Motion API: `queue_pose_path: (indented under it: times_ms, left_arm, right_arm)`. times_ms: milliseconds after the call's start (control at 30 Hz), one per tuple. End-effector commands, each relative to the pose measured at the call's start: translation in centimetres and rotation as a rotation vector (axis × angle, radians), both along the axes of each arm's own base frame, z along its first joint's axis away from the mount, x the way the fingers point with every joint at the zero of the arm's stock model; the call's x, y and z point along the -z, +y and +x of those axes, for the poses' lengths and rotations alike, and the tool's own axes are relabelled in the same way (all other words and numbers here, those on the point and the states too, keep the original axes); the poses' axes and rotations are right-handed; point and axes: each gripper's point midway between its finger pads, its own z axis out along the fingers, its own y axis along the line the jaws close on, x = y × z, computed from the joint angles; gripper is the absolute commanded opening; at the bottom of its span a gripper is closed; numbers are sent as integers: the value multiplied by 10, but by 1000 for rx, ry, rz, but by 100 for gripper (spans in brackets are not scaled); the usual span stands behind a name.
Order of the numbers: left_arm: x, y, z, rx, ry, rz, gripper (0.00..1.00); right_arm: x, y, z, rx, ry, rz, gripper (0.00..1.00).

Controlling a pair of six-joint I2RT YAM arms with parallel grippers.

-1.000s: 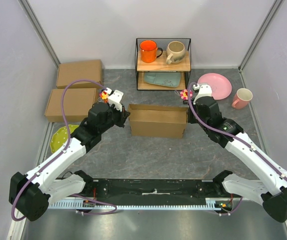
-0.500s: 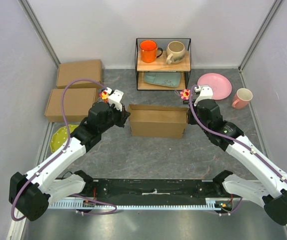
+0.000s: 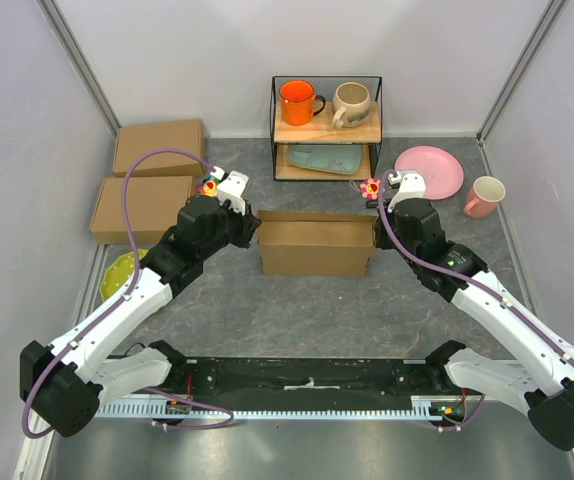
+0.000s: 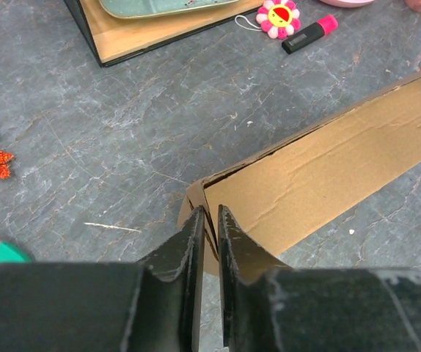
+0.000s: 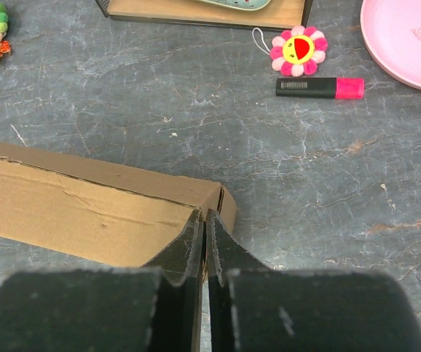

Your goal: Fold the paper box

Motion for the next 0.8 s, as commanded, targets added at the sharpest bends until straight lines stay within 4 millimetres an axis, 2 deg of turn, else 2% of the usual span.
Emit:
queue_pose_path:
  times_ms: [0,67,233,367,467,767]
  left_arm:
    - [-15,0,6,-12,-40,3,12]
    - [-12,-1,4,-5,-34,4,2]
    - [-2,-3,-2,24,-15,2,2]
    - [-1,-9,-11,57,-18,-57,2]
    - [13,-11,-20,73,18,-91,2]
    - [32,-19,-33,91,83,-155,2]
  right_arm:
    - [22,2,-11,-34,77,-28,6]
    - [22,2,-11,-36,79,-25,5]
    - [23,2,-12,-37,79,-25,5]
    - [28,2,-15,-39,89,-24,4]
    - [31,1,-15,-35,90,-23,4]
    - [38,1,-17,-38,103,-29,3]
